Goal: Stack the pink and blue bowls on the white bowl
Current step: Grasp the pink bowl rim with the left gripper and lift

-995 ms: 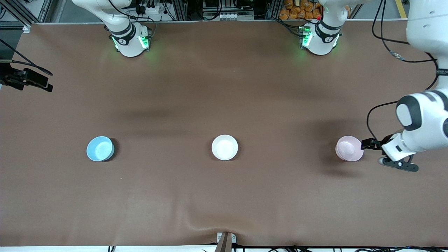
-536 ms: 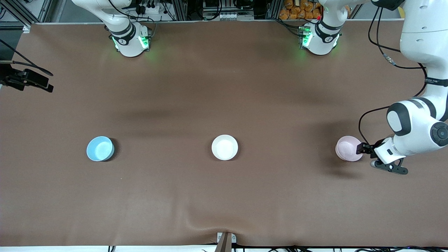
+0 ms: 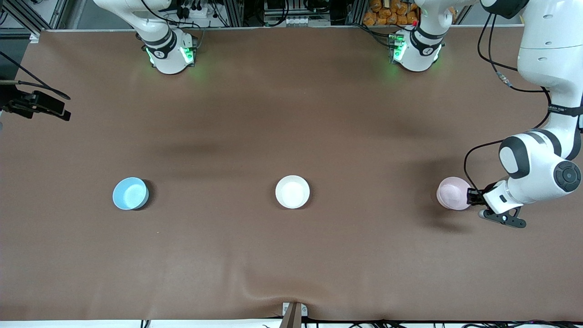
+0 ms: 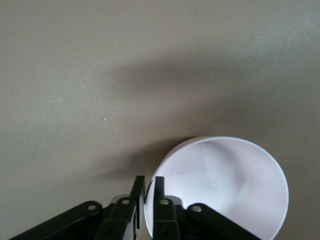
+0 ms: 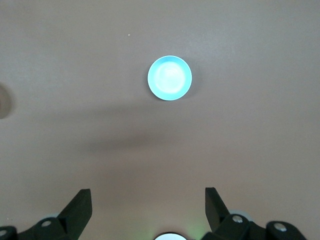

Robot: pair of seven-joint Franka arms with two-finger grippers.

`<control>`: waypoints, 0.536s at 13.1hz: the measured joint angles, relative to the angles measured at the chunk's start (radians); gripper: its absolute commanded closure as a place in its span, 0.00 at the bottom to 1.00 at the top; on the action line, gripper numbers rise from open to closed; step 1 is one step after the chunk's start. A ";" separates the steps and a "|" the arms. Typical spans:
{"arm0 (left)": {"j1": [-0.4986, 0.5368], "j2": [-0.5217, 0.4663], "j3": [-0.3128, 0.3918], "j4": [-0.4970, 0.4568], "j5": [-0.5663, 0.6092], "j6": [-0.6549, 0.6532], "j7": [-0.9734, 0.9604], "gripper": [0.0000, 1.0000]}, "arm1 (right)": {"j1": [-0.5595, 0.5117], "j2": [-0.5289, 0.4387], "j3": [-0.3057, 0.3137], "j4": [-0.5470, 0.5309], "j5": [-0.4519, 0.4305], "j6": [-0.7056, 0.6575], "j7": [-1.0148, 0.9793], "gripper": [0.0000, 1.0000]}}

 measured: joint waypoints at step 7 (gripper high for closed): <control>-0.010 -0.034 -0.088 0.103 -0.063 -0.139 -0.104 1.00 | 0.001 0.012 0.004 -0.003 0.001 0.002 -0.001 0.00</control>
